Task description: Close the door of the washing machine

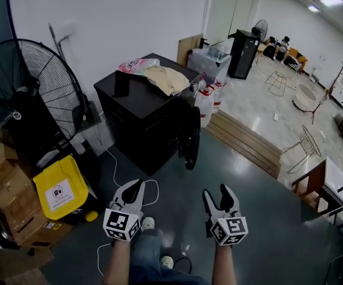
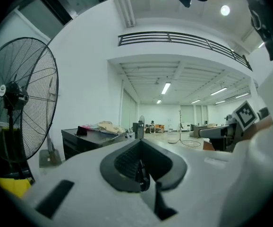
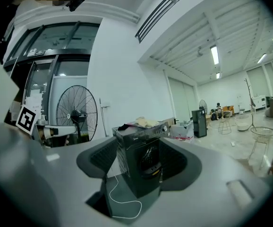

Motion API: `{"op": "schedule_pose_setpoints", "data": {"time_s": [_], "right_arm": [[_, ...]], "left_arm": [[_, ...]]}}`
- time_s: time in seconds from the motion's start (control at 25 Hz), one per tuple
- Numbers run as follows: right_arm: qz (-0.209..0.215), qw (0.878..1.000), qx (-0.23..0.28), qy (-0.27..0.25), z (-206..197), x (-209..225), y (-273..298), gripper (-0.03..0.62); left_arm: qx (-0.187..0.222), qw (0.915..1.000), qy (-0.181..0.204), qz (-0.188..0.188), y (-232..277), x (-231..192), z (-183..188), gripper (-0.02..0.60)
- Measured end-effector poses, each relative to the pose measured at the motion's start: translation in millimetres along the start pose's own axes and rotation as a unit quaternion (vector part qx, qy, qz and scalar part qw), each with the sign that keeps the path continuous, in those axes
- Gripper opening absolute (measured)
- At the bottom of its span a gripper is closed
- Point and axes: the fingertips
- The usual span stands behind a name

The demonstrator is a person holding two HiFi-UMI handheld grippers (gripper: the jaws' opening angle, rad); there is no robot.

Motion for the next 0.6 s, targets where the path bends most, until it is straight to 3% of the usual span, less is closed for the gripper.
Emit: {"op": "schedule_pose_setpoints", "data": {"time_s": [0.2,0.6], "right_arm": [[-0.008,1.0,-0.001,-0.008,-6.1,0.2,70.2,0.267],[-0.047,0.999,-0.008,0.007,8.0,0.1,222.8,0.267]], "left_arm": [[0.0,0.9999,0.004,-0.011,52.2,-57.5,-5.2,-0.002],[-0.008,0.9985,0.01,-0.054,158.9,-179.6,19.2,-0.002]]}}
Point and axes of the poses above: the fingertips, and each gripper's own axes: y forward along the fingers, x to its right, z out of its top, and after that the axes turned 15 degrees about -z, right-handed
